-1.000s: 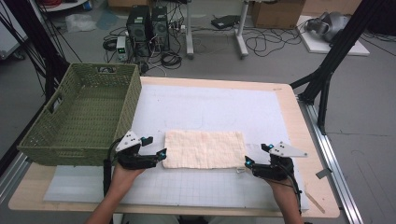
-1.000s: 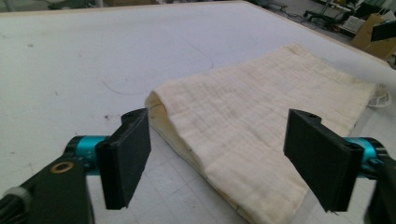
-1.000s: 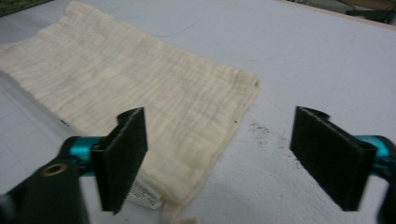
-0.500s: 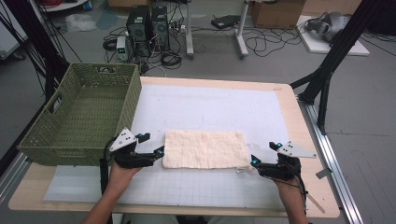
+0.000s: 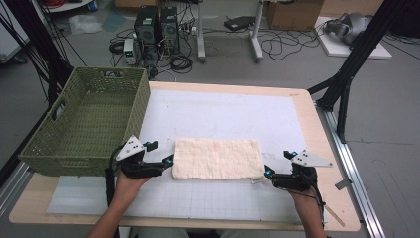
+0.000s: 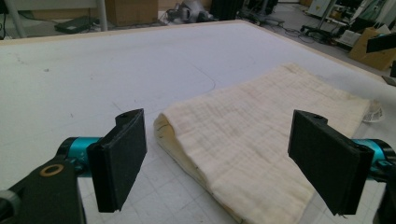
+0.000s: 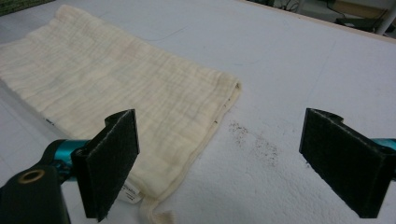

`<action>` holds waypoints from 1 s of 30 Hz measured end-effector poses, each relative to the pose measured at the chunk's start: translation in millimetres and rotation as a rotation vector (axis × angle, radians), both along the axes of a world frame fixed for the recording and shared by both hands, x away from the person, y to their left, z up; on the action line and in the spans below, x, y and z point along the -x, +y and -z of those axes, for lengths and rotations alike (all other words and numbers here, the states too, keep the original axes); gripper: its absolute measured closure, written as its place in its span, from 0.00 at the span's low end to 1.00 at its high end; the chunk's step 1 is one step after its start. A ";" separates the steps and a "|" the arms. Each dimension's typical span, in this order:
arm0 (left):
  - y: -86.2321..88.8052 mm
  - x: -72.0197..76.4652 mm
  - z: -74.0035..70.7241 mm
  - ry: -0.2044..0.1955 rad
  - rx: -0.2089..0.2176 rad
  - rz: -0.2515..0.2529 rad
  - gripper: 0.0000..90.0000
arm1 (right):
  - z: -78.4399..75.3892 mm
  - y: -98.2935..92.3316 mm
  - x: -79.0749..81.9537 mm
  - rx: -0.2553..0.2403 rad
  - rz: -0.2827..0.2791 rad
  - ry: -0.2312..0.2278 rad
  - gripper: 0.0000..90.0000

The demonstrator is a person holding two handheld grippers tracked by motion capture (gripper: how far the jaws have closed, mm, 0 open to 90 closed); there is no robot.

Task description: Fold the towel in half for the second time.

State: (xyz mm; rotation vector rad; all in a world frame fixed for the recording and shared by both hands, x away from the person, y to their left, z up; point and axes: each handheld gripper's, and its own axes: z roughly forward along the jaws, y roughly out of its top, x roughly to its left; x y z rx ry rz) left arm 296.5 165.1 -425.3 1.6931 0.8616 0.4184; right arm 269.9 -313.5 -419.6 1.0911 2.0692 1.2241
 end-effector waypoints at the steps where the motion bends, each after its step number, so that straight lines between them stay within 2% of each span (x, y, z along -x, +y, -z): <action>1: 0.2 0.0 0.3 0.003 0.001 0.000 0.22 | 0.3 -0.4 -0.2 -0.002 0.001 0.004 0.12; 5: 1.4 0.0 -0.1 0.001 0.000 -0.002 0.22 | 0.8 -0.8 -0.5 -0.004 0.005 0.003 0.12; 14: -0.3 -4.5 0.8 0.029 0.010 0.001 0.23 | 1.5 -1.7 0.8 -0.012 0.014 0.011 0.12; 17: -1.7 -10.9 -2.7 0.045 0.034 -0.013 0.23 | 2.1 -2.3 0.3 -0.013 0.007 0.016 0.12; 23: -7.8 -24.8 -8.4 0.063 0.020 -0.014 0.26 | 1.4 -2.6 0.0 -0.029 -0.004 0.020 0.12; 27: -13.2 -39.4 -13.8 0.063 0.003 -0.021 0.28 | 1.0 -0.3 -1.5 -0.030 -0.021 0.028 0.12; 30: -19.5 -51.8 -17.3 0.073 -0.036 -0.017 0.33 | 1.2 1.6 -2.9 -0.025 -0.024 0.032 0.12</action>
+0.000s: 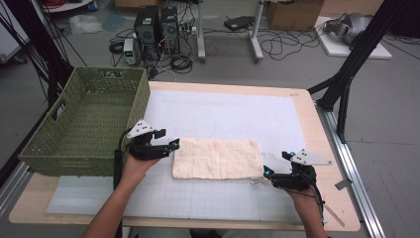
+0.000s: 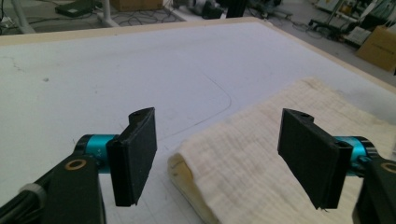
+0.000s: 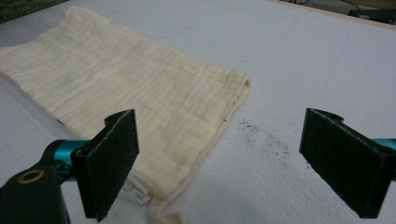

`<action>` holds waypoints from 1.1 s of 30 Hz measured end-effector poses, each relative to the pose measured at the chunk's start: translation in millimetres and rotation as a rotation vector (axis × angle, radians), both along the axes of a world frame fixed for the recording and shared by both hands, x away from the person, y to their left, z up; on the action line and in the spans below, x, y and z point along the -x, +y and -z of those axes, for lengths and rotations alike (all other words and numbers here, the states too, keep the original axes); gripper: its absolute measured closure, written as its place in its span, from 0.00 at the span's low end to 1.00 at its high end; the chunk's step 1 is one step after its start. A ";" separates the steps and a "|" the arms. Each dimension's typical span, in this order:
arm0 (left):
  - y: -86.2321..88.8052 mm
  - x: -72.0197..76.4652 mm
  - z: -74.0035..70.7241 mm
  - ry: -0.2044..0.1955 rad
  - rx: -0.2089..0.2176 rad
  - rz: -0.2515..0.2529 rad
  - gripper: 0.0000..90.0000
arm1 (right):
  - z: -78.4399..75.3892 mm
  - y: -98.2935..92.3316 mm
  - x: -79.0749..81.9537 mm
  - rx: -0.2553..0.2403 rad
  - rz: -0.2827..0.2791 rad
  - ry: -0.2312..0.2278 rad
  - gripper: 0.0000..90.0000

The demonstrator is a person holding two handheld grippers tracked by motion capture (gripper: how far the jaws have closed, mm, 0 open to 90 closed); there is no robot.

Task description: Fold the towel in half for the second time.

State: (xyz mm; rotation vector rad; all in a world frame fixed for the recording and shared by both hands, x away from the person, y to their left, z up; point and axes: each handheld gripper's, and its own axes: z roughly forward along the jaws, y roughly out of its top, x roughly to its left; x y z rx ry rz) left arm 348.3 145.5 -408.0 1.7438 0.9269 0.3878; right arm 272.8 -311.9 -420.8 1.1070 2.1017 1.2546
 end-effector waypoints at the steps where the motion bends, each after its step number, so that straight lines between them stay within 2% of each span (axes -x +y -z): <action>1: -2.4 -4.5 -0.4 0.003 -0.011 -0.001 0.35 | 0.1 0.0 -0.2 0.001 -0.003 0.004 0.12; 3: -5.9 -12.3 0.5 0.005 -0.024 -0.003 0.37 | 0.5 -0.2 -0.9 0.002 -0.003 0.006 0.12; 7: -13.2 -27.2 9.0 0.054 -0.070 -0.008 0.40 | 2.1 -1.1 -1.9 0.000 -0.002 0.009 0.12; 11: -18.2 -34.4 20.5 0.102 -0.142 -0.013 0.41 | 2.5 -0.7 -1.7 0.000 -0.003 0.016 0.12; 13: -18.7 -36.9 24.7 0.120 -0.162 -0.014 0.42 | 2.8 -0.8 -1.7 0.001 -0.003 0.017 0.12; 18: -21.2 -40.4 31.0 0.120 -0.204 -0.016 0.50 | 4.6 0.8 -2.6 0.005 -0.009 0.028 0.12; 22: -25.2 -41.6 35.9 0.129 -0.243 0.004 0.54 | 5.3 2.4 -3.2 0.009 -0.015 0.032 0.12; 26: -28.5 -42.0 39.4 0.139 -0.297 0.008 0.60 | 6.0 2.5 -4.0 0.013 -0.012 0.032 0.12; 27: -28.5 -41.9 39.3 0.137 -0.298 0.006 0.62 | 6.3 3.1 -3.9 0.011 -0.010 0.037 0.12; 33: -30.6 -39.1 39.0 0.121 -0.305 0.049 0.87 | 9.2 9.4 -8.7 0.019 -0.011 0.049 0.12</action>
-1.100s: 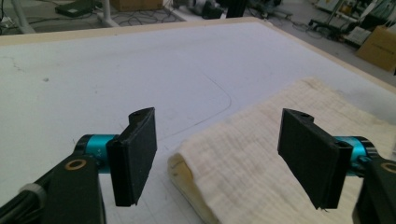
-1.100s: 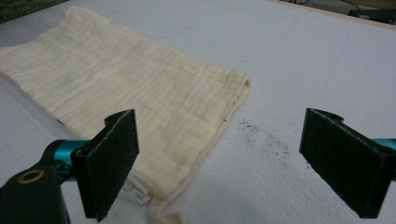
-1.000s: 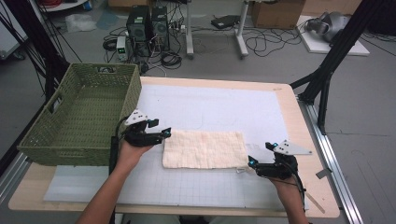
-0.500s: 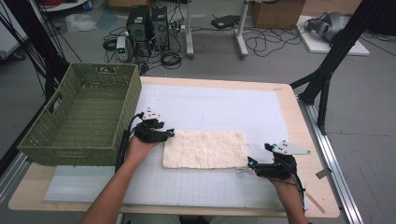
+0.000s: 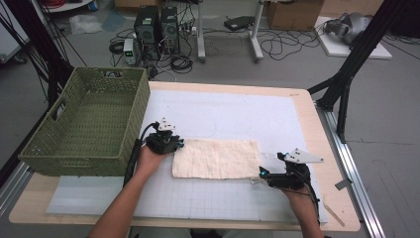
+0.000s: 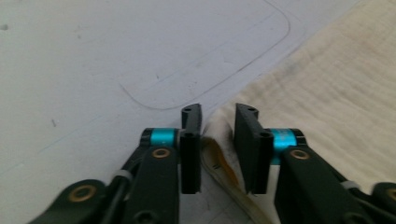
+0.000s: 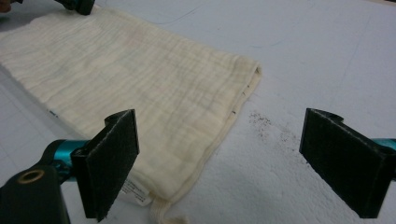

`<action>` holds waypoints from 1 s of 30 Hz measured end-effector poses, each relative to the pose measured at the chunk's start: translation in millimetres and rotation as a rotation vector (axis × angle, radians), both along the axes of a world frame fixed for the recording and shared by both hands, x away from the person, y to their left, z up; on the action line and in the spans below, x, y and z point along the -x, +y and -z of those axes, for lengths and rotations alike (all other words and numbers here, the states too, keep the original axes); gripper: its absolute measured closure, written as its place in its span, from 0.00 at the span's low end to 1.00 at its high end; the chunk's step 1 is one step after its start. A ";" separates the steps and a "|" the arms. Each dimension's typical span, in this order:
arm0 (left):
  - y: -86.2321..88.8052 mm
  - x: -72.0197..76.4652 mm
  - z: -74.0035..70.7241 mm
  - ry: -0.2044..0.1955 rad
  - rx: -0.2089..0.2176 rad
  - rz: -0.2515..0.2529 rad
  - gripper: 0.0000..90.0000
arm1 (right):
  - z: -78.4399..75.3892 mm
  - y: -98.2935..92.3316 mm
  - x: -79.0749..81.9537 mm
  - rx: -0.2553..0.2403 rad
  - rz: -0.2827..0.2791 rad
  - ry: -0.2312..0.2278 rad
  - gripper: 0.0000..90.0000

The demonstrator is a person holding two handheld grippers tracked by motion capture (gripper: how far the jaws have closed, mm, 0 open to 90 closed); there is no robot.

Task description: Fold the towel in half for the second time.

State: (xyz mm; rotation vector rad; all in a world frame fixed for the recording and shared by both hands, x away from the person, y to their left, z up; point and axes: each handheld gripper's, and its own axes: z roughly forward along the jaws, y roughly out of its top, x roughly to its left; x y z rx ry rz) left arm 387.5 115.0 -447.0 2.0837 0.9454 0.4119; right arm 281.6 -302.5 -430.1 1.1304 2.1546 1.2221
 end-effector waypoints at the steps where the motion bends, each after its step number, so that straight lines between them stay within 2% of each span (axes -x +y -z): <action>1: -1.1 0.6 0.0 -0.006 -0.005 0.002 0.89 | -0.4 1.5 -3.2 -0.002 -0.002 0.003 0.12; 3: -0.8 0.4 0.3 -0.003 0.003 0.001 0.91 | -2.5 3.3 -9.5 -0.027 -0.005 0.010 0.12; 7: 1.6 -0.5 1.0 0.009 0.023 -0.001 0.91 | -8.6 9.6 -26.6 0.024 -0.039 0.029 0.12; 9: 1.7 -0.6 1.4 0.008 0.030 -0.002 0.91 | -10.2 11.2 -38.0 0.030 -0.052 0.040 0.12; 12: 2.4 -0.4 1.9 0.012 0.040 -0.009 0.90 | -11.4 13.1 -55.6 0.030 -0.054 0.067 0.12; 17: 3.8 -0.8 2.6 0.021 0.057 -0.015 0.90 | -7.5 19.6 -82.9 0.068 -0.051 0.118 0.13; 22: 5.4 -1.6 3.3 0.032 0.075 -0.019 0.90 | 0.3 27.4 -100.8 0.054 -0.058 0.154 0.27; 24: 5.4 -1.4 3.5 0.034 0.079 -0.023 0.90 | 2.1 29.8 -106.3 0.045 -0.040 0.157 0.34; 26: 5.8 -1.4 3.6 0.035 0.082 -0.025 0.90 | 3.2 32.3 -110.8 0.063 -0.034 0.161 0.45; 30: 6.4 -1.3 4.2 0.036 0.090 -0.027 0.90 | 9.0 35.3 -115.8 0.099 -0.051 0.181 0.58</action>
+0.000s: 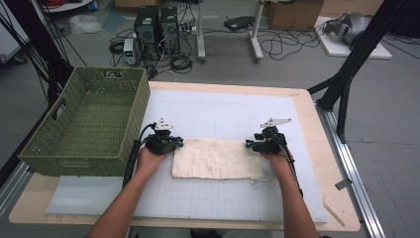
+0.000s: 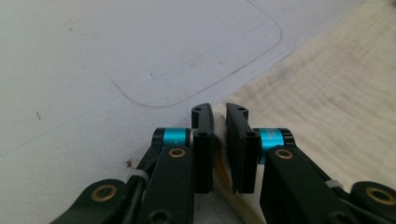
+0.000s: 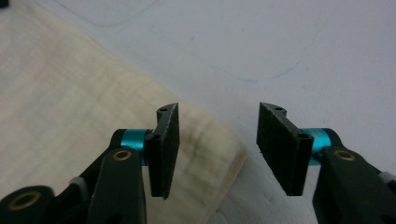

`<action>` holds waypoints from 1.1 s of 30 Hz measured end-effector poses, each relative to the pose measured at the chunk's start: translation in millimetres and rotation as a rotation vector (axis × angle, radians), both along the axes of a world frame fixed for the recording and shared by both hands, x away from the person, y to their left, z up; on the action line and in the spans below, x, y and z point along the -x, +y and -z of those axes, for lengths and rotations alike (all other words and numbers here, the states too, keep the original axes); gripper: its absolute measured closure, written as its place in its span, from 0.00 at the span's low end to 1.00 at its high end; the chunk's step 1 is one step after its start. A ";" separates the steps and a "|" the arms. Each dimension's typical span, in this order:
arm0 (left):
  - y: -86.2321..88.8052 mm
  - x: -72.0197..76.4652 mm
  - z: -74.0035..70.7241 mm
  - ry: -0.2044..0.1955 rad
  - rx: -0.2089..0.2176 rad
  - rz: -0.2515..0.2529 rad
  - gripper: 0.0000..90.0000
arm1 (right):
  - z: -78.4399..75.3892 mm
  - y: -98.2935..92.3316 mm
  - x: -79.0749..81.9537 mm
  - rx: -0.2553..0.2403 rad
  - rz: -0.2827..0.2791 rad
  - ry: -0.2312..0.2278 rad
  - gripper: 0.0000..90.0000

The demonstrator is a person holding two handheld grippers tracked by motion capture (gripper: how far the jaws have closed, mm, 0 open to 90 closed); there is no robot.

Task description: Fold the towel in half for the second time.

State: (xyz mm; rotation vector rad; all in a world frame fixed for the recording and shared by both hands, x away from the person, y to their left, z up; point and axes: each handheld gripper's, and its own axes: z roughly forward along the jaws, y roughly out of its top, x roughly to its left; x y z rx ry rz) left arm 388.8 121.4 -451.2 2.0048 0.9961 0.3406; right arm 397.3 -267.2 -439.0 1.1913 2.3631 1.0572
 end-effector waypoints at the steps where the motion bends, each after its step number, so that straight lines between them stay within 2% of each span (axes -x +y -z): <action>1: 0.3 -0.1 0.1 0.002 0.002 0.000 0.90 | 3.0 -0.8 -1.4 0.004 -0.010 0.024 0.60; 2: 0.5 -0.1 0.1 0.003 0.004 -0.001 0.90 | 4.1 -1.6 -1.4 -0.003 -0.008 0.025 0.63; 3: 0.6 -0.2 0.1 0.003 0.005 0.000 0.90 | 3.9 -2.6 -1.8 -0.002 -0.008 0.020 0.70; 5: 0.7 -0.1 0.3 0.005 0.010 -0.001 0.90 | 3.4 -2.7 -1.3 -0.004 -0.029 0.029 0.77; 7: 1.1 -0.3 0.3 0.007 0.014 0.001 0.90 | 4.1 -3.8 -1.6 -0.028 -0.048 0.042 0.88; 11: 2.9 -0.6 0.3 0.011 0.023 0.001 0.91 | 5.2 -6.1 -1.7 -0.076 -0.052 0.078 0.92; 13: 3.9 -0.6 -0.2 0.007 0.029 -0.004 0.92 | 4.4 -6.5 -0.9 -0.068 -0.048 0.065 0.93; 15: 4.9 -1.0 -1.9 -0.009 0.051 -0.022 0.92 | 2.8 -6.7 -0.2 -0.058 -0.039 0.032 0.93; 19: 6.9 -1.1 -8.3 -0.079 0.090 -0.056 0.93 | -3.1 -4.3 2.2 -0.029 -0.015 -0.068 0.93; 20: 7.3 -1.0 -9.3 -0.086 0.106 -0.064 0.93 | -5.1 -3.3 3.2 -0.027 -0.009 -0.090 0.93; 22: 8.1 0.0 -10.7 -0.092 0.111 -0.063 0.93 | -7.8 -2.5 4.4 -0.019 -0.006 -0.131 0.93; 25: 8.2 3.2 -13.0 -0.095 0.114 -0.043 0.93 | -7.8 -1.9 8.8 -0.006 -0.006 -0.148 0.93; 28: 8.6 8.3 -15.4 -0.115 0.123 -0.036 0.92 | -5.2 -3.8 15.7 -0.016 -0.022 -0.155 0.93; 30: 9.0 12.0 -15.6 -0.117 0.118 -0.025 0.92 | -5.9 -4.8 21.5 -0.024 -0.024 -0.179 0.93; 33: 10.9 18.5 -16.9 -0.124 0.129 -0.018 0.92 | -8.9 -5.6 28.7 -0.032 -0.041 -0.190 0.93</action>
